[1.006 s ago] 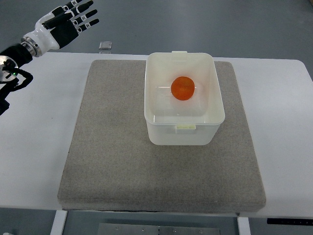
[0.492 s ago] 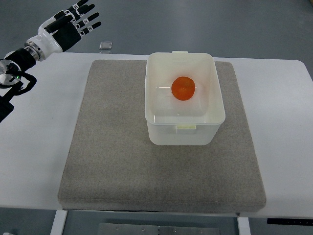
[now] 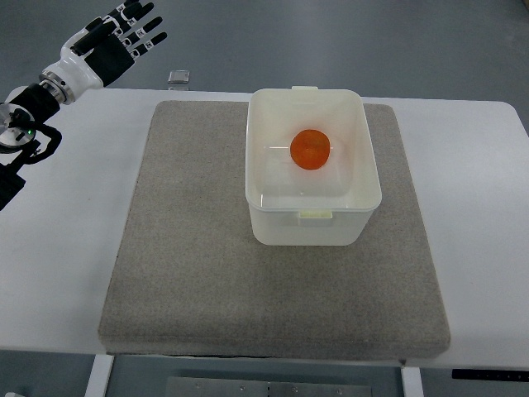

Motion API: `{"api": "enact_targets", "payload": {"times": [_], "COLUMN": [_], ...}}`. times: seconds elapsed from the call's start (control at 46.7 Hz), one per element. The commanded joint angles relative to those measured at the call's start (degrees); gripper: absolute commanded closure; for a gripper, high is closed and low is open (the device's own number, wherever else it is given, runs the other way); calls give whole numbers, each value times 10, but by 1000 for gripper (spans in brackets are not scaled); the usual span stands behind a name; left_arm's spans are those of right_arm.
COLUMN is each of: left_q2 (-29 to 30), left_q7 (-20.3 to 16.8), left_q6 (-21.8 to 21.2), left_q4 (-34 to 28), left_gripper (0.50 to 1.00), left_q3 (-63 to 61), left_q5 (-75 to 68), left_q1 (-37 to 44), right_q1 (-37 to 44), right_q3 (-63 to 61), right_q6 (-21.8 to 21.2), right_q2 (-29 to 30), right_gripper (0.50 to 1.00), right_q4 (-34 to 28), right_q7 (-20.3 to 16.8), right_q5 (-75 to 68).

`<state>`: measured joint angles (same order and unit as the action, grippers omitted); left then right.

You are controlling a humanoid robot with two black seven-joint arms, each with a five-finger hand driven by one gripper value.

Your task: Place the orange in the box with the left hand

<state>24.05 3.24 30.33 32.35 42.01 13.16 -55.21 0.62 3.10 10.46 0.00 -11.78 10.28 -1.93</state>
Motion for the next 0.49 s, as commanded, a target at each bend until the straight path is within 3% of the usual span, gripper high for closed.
{"api": "enact_targets", "payload": {"times": [0.0, 0.471], "left_q2": [0, -8], "left_q7": [0, 0], "left_q6": [0, 0], "left_q4": [1, 4], "left_gripper": [506, 506], "left_q3": [0, 0], "left_q5": [-1, -2], "left_q1": [1, -1], "right_q1": [1, 0], "right_q3": [1, -1], "right_q6": [0, -1], "right_q2": [0, 0], "right_gripper": [574, 574], "right_q4": [0, -1], "right_q7": [0, 0], "right_q5": [0, 0]}}
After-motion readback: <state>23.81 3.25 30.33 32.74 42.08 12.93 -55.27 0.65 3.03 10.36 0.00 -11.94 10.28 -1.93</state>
